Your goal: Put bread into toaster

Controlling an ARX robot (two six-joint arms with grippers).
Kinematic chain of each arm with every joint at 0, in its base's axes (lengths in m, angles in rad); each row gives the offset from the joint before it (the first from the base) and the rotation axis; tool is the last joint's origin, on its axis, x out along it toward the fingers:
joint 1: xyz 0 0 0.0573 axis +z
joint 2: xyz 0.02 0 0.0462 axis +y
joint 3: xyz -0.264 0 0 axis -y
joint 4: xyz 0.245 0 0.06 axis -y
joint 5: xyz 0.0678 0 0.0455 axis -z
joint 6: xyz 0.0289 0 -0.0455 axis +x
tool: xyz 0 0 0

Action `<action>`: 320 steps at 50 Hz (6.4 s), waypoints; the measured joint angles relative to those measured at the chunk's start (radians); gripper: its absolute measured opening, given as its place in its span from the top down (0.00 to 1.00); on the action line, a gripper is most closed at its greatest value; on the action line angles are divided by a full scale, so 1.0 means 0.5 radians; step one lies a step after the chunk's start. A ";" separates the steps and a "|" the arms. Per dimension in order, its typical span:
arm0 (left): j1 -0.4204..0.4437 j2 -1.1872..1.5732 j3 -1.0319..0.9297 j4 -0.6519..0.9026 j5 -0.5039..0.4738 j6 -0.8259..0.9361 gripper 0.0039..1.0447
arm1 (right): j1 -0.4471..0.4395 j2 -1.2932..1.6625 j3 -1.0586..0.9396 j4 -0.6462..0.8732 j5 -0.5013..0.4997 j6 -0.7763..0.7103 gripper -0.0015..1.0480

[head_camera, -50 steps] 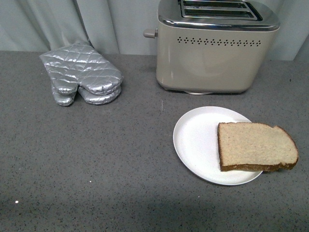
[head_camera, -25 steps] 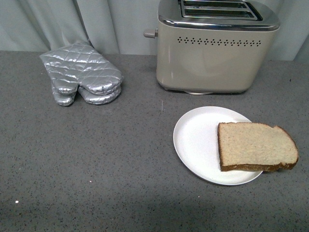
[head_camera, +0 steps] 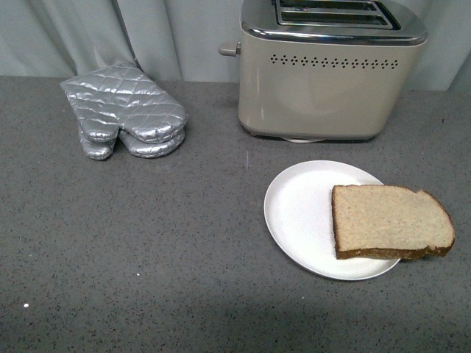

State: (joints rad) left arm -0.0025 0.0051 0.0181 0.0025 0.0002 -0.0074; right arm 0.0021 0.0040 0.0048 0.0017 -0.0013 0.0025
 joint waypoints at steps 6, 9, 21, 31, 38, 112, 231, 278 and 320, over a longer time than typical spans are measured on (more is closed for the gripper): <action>0.000 0.000 0.000 -0.001 0.000 0.000 0.42 | 0.061 0.198 0.083 -0.163 0.204 -0.196 0.09; 0.000 -0.002 0.000 -0.001 0.000 0.000 0.33 | 0.068 0.394 0.105 -0.100 0.214 -0.294 0.09; 0.000 -0.002 0.000 -0.001 0.000 0.004 0.05 | -0.117 1.296 0.208 0.422 -0.018 -0.358 0.09; 0.000 -0.002 0.000 -0.001 0.000 0.005 0.06 | -0.288 2.156 0.439 0.843 -0.257 -0.272 0.09; 0.000 -0.002 0.000 -0.001 0.000 0.005 0.06 | -0.344 2.817 0.729 0.714 -0.500 -0.107 0.09; 0.000 -0.002 0.000 -0.001 0.000 0.005 0.06 | -0.238 3.365 1.277 0.270 -1.009 1.241 0.98; 0.000 -0.002 0.000 -0.001 0.000 0.005 0.06 | 0.666 4.063 3.462 -0.433 0.938 2.116 0.34; 0.000 -0.003 0.000 -0.001 -0.001 0.005 0.06 | 0.294 2.135 0.591 1.531 0.286 -0.001 0.99; 0.000 -0.003 0.000 -0.001 0.000 0.005 0.06 | -0.001 1.212 0.014 1.196 0.007 -0.001 0.99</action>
State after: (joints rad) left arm -0.0025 0.0036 0.0181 0.0021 0.0002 -0.0048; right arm 0.0017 0.6102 0.0120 0.5995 0.0021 0.0021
